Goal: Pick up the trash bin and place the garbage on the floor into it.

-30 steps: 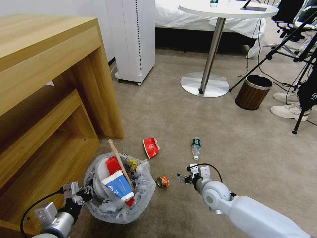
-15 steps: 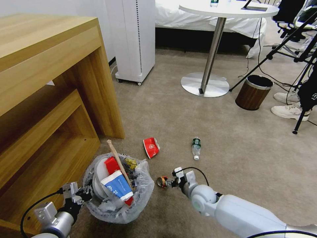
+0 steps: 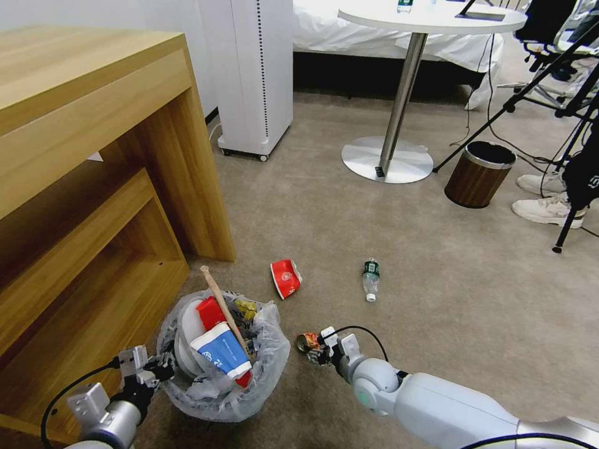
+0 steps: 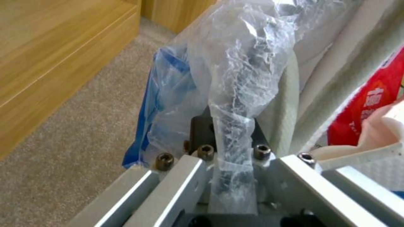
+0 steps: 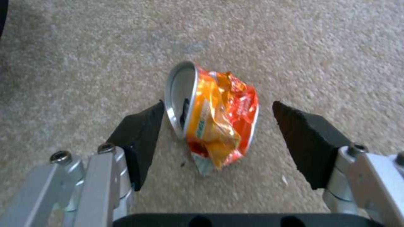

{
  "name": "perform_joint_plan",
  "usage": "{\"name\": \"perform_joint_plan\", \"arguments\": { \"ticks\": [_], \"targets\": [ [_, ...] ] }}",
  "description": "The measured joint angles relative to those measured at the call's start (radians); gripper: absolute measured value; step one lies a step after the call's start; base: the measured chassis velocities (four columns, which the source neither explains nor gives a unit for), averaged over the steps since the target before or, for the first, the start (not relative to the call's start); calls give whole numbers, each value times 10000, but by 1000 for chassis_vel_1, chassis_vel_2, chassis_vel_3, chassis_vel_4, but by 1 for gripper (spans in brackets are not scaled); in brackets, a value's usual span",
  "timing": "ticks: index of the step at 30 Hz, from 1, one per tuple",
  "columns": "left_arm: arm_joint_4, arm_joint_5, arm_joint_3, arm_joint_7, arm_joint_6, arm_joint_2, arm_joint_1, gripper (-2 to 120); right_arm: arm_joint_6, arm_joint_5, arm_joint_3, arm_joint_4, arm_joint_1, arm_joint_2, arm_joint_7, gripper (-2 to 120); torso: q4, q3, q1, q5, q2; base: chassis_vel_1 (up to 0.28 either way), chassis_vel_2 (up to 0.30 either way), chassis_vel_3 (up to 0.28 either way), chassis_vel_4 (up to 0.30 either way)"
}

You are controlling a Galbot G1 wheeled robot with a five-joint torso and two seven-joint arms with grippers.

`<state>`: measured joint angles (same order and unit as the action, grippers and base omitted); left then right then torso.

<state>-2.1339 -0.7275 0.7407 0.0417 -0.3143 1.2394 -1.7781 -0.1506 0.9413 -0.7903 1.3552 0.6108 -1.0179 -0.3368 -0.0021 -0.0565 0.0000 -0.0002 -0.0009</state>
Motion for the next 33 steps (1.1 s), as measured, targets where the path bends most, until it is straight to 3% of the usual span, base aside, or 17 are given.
{"name": "perform_joint_plan", "arguments": {
  "ticks": [6,11,15,18,22,33],
  "targets": [
    [1,-6,6,-1,3,5,5,0,50,-83,-134,-383,-68,-327,37,62,1,0,0,0,0,0,0,0,0],
    [7,-23,5,-1,11,-5,45,0,219,-282,-222,-758,-51,-649,24,39,1,0,0,2,0,0,0,0,0],
    [22,-33,-6,-1,14,-19,86,0,262,-342,-233,-755,-20,-599,10,32,1,1,0,2,0,0,0,0,0],
    [36,-52,-50,8,15,-41,164,0,400,-498,-207,-750,70,-440,-11,18,0,1,0,2,0,0,0,0,0],
    [78,-53,-90,16,15,-34,222,0,594,-626,-101,-746,169,-313,-8,12,0,1,0,2,0,0,0,0,0],
    [175,-17,-128,23,15,-9,259,0,1519,-955,436,-265,479,101,411,12,0,1,0,2,0,0,0,0,0]
  ]
}}
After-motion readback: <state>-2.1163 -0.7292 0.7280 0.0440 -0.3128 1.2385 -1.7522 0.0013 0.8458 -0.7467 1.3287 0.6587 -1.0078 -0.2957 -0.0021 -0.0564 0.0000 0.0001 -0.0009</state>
